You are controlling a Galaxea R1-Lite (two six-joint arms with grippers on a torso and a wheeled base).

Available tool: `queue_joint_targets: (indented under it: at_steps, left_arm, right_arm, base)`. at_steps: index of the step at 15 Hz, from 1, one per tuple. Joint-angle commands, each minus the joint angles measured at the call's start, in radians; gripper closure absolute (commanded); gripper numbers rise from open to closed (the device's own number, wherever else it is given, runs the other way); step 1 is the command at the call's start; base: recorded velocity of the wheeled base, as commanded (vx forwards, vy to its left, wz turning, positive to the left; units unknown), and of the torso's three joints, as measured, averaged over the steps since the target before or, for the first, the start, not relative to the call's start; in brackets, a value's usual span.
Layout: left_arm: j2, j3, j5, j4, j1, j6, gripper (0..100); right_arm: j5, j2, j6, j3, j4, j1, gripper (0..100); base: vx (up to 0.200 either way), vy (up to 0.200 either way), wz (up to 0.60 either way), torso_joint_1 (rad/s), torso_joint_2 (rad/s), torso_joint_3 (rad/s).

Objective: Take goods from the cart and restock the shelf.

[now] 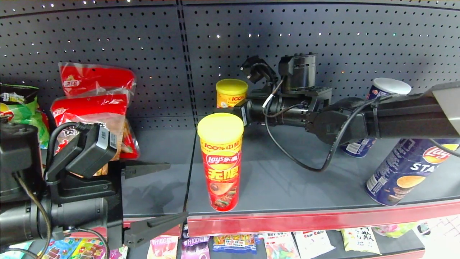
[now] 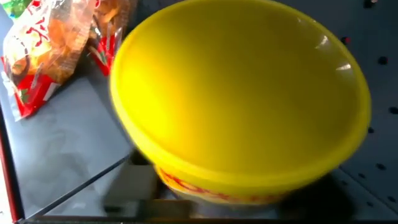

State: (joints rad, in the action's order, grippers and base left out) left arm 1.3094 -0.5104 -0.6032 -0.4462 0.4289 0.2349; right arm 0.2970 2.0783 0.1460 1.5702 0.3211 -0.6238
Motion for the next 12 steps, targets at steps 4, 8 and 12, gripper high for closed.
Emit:
queue_joint_targets:
  at_steps: [4,8,12]
  left_arm:
    - [0.01,0.001,0.008,0.0,0.001,0.0,0]
    - [0.034,0.001,0.062,0.0,0.002,0.0,0]
    - [0.083,-0.003,0.137,0.0,0.002,0.0,0]
  right_arm:
    - [-0.019,-0.096,-0.003,-0.102,0.0,-0.02,0]
    - [-0.079,-0.277,-0.009,-0.295,0.001,-0.001,0]
    - [-0.136,-0.478,-0.034,-0.504,0.001,0.004,0]
  base:
    - [0.0,0.0,0.0,0.0,0.0,0.0]
    - [0.0,0.0,0.0,0.0,0.0,0.0]
    - [0.0,0.0,0.0,0.0,0.0,0.0]
